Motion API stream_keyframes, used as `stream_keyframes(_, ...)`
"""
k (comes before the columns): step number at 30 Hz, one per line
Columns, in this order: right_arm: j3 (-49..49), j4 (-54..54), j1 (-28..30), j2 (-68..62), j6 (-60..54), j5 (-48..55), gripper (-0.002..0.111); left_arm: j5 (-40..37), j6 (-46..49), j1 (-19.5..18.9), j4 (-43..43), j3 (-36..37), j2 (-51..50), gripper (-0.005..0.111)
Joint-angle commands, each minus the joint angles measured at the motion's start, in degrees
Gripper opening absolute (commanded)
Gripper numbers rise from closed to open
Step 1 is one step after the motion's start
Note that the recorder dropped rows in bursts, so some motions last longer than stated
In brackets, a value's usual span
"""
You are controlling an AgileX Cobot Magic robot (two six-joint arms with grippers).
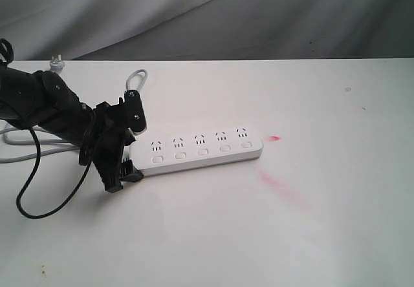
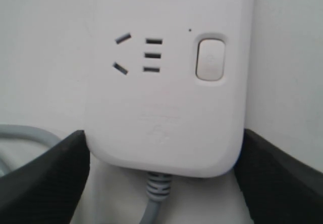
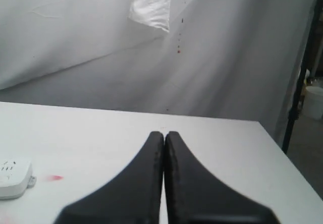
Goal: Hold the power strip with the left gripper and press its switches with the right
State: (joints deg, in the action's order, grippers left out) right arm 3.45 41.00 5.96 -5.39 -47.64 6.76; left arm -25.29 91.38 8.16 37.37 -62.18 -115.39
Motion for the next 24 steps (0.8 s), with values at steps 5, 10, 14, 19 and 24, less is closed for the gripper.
stream_keyframes(5,-3.45,-30.34,0.34,0.20,36.04,-2.05,0.000,1.36,0.39,-0.12,-0.42,-0.13,-0.06,0.065)
stream_keyframes(10,-3.45,-30.34,0.34,0.20,36.04,4.22,0.000,1.36,0.39,-0.12,-0.42,-0.13,-0.06,0.065)
stream_keyframes(14,-3.45,-30.34,0.34,0.20,36.04,4.22,0.000,1.36,0.21,-0.12,-0.42,-0.13,-0.06,0.065)
stream_keyframes(19,-3.45,-30.34,0.34,0.20,36.04,4.22,0.000,1.36,0.21,-0.12,-0.42,-0.13,-0.06,0.065)
stream_keyframes(24,-3.45,-30.34,0.34,0.20,36.04,4.22,0.000,1.36,0.32,-0.12,-0.42,-0.13,-0.06,0.065)
